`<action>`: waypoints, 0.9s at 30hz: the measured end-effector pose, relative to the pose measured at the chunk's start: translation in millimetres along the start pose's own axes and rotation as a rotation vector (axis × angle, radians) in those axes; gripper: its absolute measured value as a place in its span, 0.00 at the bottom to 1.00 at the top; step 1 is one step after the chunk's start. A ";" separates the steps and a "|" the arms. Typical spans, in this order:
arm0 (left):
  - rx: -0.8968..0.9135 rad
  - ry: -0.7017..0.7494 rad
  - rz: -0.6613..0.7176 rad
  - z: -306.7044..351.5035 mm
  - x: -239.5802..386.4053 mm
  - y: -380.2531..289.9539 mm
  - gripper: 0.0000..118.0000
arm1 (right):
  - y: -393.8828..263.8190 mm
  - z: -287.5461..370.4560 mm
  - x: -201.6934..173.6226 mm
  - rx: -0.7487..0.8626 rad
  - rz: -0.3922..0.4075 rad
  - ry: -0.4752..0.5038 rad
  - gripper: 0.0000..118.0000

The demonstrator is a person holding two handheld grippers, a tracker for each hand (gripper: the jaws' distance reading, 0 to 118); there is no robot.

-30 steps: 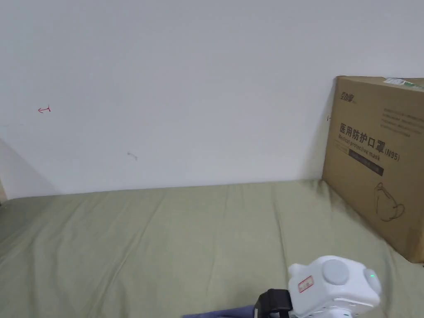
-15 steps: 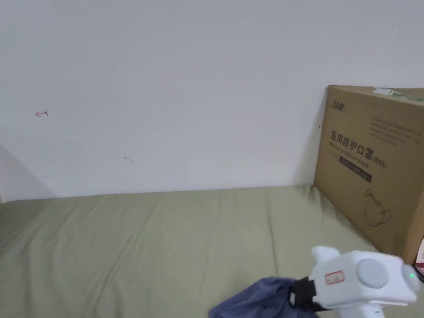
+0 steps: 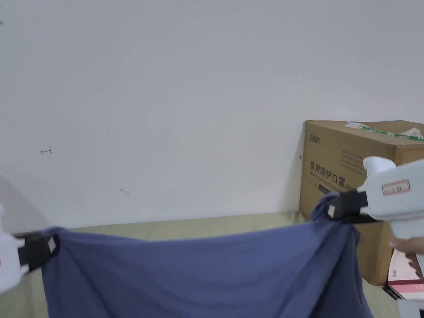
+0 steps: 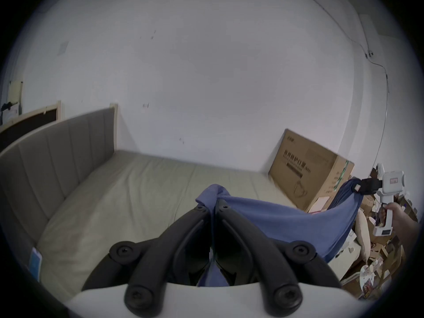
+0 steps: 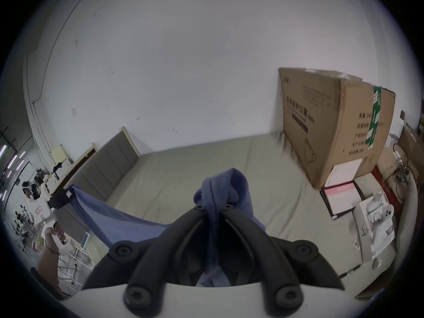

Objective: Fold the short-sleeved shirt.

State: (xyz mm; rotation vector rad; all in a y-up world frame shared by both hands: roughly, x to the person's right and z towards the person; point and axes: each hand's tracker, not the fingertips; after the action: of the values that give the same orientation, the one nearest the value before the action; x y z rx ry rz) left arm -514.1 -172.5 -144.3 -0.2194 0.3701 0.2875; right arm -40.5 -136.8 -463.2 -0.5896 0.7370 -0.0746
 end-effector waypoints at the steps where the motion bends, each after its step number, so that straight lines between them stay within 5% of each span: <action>1: 0.009 -0.004 0.001 -1.7 3.4 15.0 0.02 | 8.7 2.6 -2.6 0.011 -0.003 0.016 0.03; 11: 0.114 0.107 0.010 -55.2 -0.8 92.6 0.02 | 89.0 -39.6 -26.1 0.141 0.006 -0.015 0.03; 27: 0.354 0.293 -0.039 -76.5 -37.7 78.2 0.02 | 103.1 -161.9 -78.6 0.245 0.076 0.008 0.03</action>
State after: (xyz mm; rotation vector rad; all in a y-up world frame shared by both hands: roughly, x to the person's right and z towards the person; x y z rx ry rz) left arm -597.0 -128.2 -211.7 0.0815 0.6979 0.1464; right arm -218.9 -107.5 -564.9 -0.3278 0.7441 -0.0952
